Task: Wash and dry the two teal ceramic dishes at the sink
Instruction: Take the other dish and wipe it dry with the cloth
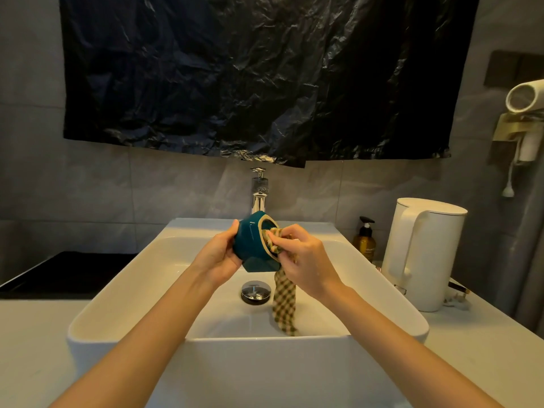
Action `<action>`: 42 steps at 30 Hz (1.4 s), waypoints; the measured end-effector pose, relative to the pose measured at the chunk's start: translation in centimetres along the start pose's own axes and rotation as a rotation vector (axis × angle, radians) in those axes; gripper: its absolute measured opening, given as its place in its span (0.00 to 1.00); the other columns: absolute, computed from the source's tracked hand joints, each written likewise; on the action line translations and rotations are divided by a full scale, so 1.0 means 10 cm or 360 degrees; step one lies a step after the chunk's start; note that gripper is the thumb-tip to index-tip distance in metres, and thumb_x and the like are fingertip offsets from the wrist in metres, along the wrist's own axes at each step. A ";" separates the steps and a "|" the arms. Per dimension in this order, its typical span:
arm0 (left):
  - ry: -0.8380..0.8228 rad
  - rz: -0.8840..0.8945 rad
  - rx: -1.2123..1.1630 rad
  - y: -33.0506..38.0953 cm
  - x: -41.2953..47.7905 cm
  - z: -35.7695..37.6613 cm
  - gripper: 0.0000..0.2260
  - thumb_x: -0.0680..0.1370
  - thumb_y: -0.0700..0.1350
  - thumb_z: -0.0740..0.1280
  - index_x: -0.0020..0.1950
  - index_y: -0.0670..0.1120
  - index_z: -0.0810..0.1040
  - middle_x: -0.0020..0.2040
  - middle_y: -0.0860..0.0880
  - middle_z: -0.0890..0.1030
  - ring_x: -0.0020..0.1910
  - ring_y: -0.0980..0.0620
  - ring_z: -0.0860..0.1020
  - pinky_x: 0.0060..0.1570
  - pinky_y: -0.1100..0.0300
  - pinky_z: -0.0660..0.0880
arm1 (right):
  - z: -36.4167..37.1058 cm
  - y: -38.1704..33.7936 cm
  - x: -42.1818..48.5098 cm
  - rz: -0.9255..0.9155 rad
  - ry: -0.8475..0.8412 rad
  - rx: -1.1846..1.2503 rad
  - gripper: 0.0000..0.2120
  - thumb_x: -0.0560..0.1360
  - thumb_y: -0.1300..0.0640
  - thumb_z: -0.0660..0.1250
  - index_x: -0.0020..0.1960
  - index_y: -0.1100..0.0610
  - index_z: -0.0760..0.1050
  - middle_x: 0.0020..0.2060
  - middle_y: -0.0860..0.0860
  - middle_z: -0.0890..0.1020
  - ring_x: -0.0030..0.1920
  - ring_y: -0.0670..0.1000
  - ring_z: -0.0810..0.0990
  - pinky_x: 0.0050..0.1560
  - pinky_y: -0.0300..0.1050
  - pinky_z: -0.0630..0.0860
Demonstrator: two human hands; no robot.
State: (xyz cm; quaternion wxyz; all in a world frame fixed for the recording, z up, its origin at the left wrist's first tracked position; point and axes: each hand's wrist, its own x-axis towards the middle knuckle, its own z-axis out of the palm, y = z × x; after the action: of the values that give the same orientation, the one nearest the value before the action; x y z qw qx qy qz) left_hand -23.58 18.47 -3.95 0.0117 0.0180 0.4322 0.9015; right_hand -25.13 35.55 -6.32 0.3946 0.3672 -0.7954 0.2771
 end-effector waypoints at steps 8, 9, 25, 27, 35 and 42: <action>-0.0059 -0.0054 0.0088 -0.04 -0.04 0.07 0.10 0.81 0.45 0.60 0.54 0.41 0.76 0.48 0.42 0.80 0.49 0.48 0.78 0.53 0.56 0.74 | -0.03 0.05 0.06 0.0483 0.0223 0.0209 0.07 0.73 0.65 0.69 0.50 0.56 0.80 0.47 0.50 0.82 0.47 0.42 0.76 0.50 0.35 0.78; -0.0044 -0.0046 0.0070 -0.04 -0.03 0.07 0.10 0.81 0.45 0.60 0.55 0.41 0.76 0.48 0.42 0.80 0.50 0.48 0.78 0.52 0.56 0.75 | -0.03 0.05 0.04 0.0465 0.0170 0.0221 0.08 0.73 0.65 0.70 0.50 0.57 0.81 0.48 0.50 0.82 0.47 0.43 0.77 0.50 0.37 0.78; -0.0046 -0.0028 0.0079 -0.04 0.00 0.05 0.11 0.81 0.45 0.59 0.59 0.41 0.75 0.51 0.42 0.79 0.51 0.48 0.78 0.51 0.56 0.76 | 0.01 -0.05 0.10 0.0680 0.0068 0.0551 0.10 0.75 0.63 0.68 0.53 0.53 0.79 0.49 0.44 0.79 0.50 0.43 0.77 0.51 0.34 0.77; -0.0026 0.0011 0.0049 -0.02 0.01 0.03 0.12 0.81 0.46 0.59 0.60 0.41 0.74 0.51 0.42 0.79 0.51 0.48 0.77 0.48 0.57 0.76 | 0.00 -0.07 0.08 0.0695 -0.0072 0.0675 0.10 0.74 0.62 0.68 0.53 0.52 0.79 0.50 0.45 0.80 0.51 0.46 0.77 0.51 0.35 0.78; -0.0067 -0.0026 0.0057 -0.02 -0.03 0.06 0.11 0.81 0.46 0.59 0.56 0.41 0.76 0.49 0.42 0.80 0.49 0.49 0.78 0.50 0.57 0.76 | -0.03 0.01 0.09 0.0793 0.0016 0.0487 0.08 0.73 0.64 0.68 0.47 0.52 0.79 0.46 0.46 0.79 0.49 0.46 0.77 0.46 0.32 0.76; -0.0048 0.0003 0.0015 -0.01 0.00 0.05 0.12 0.81 0.46 0.60 0.59 0.41 0.75 0.51 0.42 0.79 0.53 0.48 0.77 0.57 0.54 0.74 | -0.09 -0.02 0.12 0.0888 -0.0131 0.0800 0.07 0.73 0.63 0.70 0.46 0.52 0.81 0.48 0.48 0.79 0.51 0.47 0.78 0.45 0.31 0.75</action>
State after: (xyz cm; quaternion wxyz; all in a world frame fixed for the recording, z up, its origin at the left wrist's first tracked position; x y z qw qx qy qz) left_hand -23.57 18.90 -3.77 0.0172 0.0320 0.4363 0.8991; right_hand -25.11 35.69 -4.83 0.1691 0.2328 -0.7872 0.5454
